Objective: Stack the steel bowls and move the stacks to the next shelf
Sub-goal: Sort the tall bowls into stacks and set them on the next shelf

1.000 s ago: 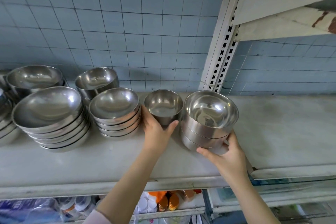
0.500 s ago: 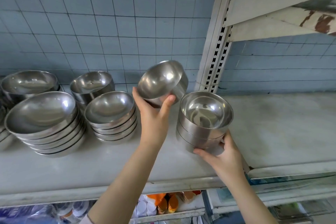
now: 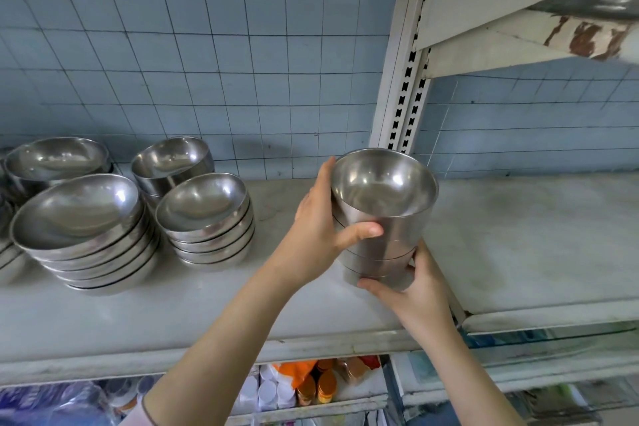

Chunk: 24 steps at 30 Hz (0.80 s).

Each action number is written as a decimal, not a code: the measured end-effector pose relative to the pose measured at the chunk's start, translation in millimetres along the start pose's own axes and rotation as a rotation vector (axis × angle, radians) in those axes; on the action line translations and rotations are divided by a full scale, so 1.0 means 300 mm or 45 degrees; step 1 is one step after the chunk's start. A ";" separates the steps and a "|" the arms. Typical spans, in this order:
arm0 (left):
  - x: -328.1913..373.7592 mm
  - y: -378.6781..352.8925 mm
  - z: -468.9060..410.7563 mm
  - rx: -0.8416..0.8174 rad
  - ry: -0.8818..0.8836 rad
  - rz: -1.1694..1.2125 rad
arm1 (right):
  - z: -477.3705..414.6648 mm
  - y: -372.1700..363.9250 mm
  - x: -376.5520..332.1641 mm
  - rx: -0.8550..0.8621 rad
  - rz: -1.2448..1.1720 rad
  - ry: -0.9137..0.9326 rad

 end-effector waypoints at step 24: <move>-0.326 0.897 -0.201 0.021 1.139 -1.215 | -0.240 -0.278 -0.104 -0.133 -0.197 0.121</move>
Point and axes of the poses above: each hand's wrist, its own z-axis away from the middle knuckle, its own y-axis out of the back of the hand, x = y × z, the point moved 6 cm from there along -z, towards the middle knuckle, and after that the axes turned 11 degrees about z, right-handed, at the moved point
